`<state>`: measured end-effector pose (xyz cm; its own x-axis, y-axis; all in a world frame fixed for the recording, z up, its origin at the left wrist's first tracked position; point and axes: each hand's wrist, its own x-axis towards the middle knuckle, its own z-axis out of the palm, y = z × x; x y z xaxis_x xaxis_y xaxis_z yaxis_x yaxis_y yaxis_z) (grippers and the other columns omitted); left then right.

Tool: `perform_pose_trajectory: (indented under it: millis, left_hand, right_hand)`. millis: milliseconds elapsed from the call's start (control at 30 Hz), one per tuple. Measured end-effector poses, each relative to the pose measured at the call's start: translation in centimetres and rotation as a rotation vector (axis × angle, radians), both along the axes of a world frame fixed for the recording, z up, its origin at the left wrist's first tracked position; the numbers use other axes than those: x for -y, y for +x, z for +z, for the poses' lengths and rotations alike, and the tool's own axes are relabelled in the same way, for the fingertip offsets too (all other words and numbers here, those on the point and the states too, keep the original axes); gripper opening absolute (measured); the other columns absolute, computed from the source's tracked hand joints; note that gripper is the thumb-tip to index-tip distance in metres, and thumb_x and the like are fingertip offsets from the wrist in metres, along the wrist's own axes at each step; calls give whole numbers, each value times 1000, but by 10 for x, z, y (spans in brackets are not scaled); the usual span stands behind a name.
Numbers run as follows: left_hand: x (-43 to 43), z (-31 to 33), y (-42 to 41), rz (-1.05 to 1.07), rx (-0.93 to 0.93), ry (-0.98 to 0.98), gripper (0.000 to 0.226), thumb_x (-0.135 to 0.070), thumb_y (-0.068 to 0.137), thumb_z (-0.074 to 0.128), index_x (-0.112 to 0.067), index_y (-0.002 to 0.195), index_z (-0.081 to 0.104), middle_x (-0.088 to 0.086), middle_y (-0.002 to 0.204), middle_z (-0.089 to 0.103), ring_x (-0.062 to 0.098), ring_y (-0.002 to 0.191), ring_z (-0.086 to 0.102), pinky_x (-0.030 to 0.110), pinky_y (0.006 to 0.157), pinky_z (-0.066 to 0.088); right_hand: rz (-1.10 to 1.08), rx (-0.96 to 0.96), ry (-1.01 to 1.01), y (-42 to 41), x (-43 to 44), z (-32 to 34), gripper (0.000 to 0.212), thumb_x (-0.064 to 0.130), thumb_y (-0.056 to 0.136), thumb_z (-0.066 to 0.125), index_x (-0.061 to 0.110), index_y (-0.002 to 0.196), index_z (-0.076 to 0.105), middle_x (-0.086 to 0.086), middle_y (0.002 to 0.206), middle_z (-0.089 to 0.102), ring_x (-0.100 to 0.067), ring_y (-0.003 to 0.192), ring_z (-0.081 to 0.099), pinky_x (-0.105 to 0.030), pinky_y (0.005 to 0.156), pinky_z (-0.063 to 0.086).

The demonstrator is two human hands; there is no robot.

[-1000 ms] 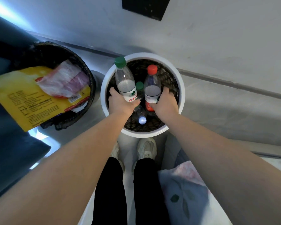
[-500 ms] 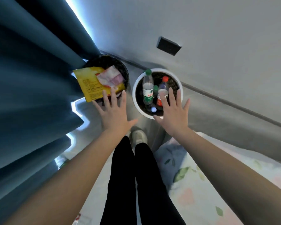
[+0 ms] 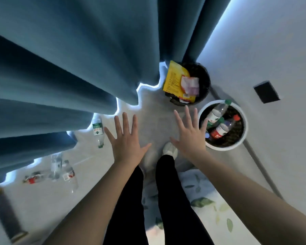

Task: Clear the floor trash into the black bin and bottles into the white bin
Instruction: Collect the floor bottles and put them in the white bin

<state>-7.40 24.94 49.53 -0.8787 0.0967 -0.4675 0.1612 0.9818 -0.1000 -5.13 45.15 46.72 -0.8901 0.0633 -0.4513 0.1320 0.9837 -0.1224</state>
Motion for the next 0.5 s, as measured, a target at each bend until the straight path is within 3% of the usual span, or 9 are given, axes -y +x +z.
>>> perform_pose_trajectory:
  millis: [133, 500]
  left_hand:
    - [65, 1, 29, 180, 13, -11, 103, -74, 79, 44, -25, 152, -9, 9, 159, -16, 34, 145, -16, 67, 111, -2]
    - [277, -20, 124, 629, 73, -39, 103, -73, 80, 46, -23, 152, -8, 9, 160, -13, 36, 146, -12, 67, 111, -2]
  right_hand:
    - [225, 38, -5, -16, 60, 0, 94, 61, 87, 49, 33, 153, -11, -7, 161, -18, -35, 146, -18, -66, 112, -3]
    - [713, 75, 69, -3, 278, -9, 92, 59, 89, 49, 32, 152, -14, -8, 161, -17, -35, 147, -14, -65, 112, -1]
